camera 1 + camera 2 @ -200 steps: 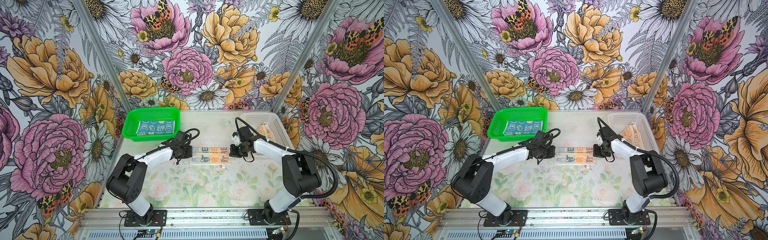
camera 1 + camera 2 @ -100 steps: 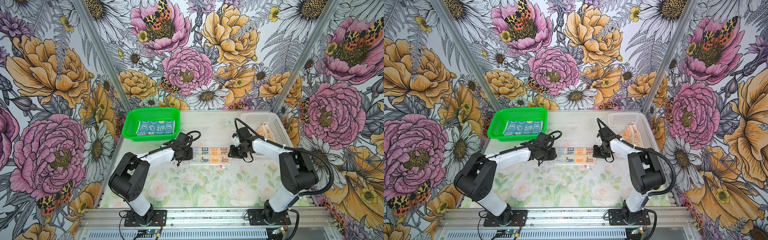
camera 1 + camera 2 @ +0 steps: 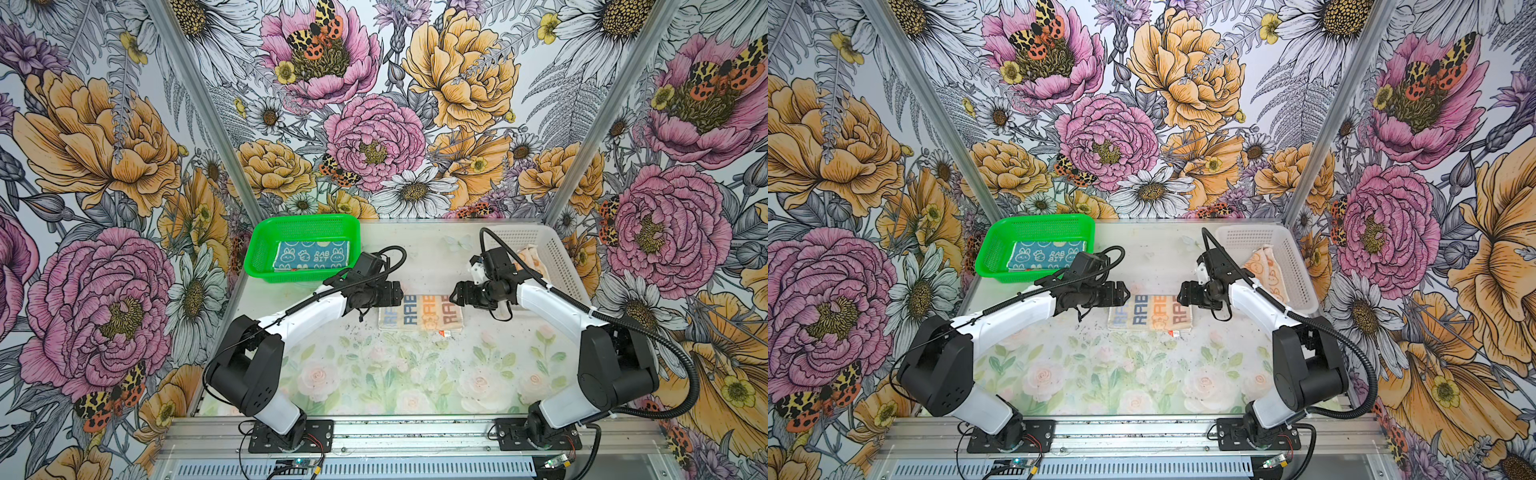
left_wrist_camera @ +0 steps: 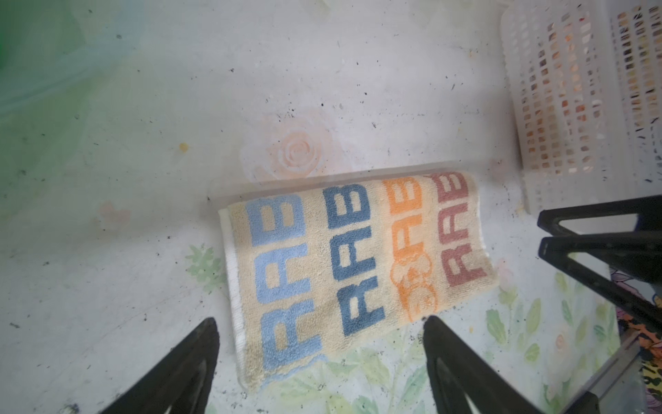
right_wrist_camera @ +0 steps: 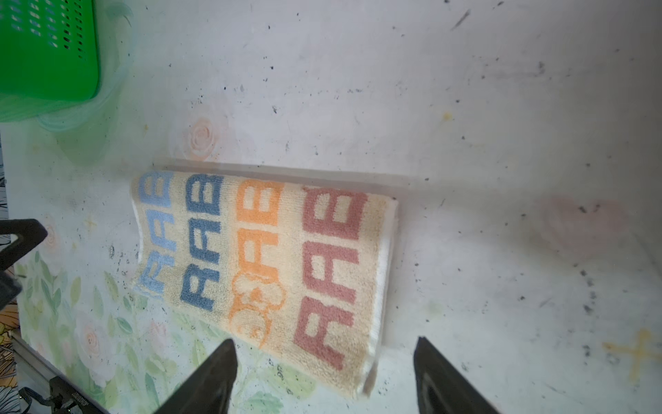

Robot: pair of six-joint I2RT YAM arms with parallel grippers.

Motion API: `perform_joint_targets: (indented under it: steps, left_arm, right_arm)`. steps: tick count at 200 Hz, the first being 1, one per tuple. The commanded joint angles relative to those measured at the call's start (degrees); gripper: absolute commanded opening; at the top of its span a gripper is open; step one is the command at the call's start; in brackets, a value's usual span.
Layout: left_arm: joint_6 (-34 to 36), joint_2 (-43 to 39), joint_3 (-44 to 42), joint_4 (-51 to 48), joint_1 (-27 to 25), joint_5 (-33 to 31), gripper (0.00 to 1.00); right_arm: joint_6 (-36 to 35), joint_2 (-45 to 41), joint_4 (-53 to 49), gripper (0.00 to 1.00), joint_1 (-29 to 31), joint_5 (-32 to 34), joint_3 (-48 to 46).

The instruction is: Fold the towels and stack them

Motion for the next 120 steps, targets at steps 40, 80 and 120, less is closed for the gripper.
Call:
perform_joint_targets:
  steps: [40, 80, 120]
  left_arm:
    - [-5.97, 4.6, -1.96, 5.21, -2.65, 4.53, 0.99]
    - [-7.06, 9.09, -4.1, 6.86, -2.25, 6.06, 0.99]
    - [-6.36, 11.83, -4.05, 6.53, -1.17, 6.3, 0.99]
  right_arm:
    - [4.34, 3.99, 6.26, 0.85, 1.9, -7.2, -2.69]
    - [3.94, 6.73, 7.45, 0.89, 1.94, -6.34, -4.45]
    - [3.61, 9.07, 7.68, 0.92, 1.98, -5.78, -4.69]
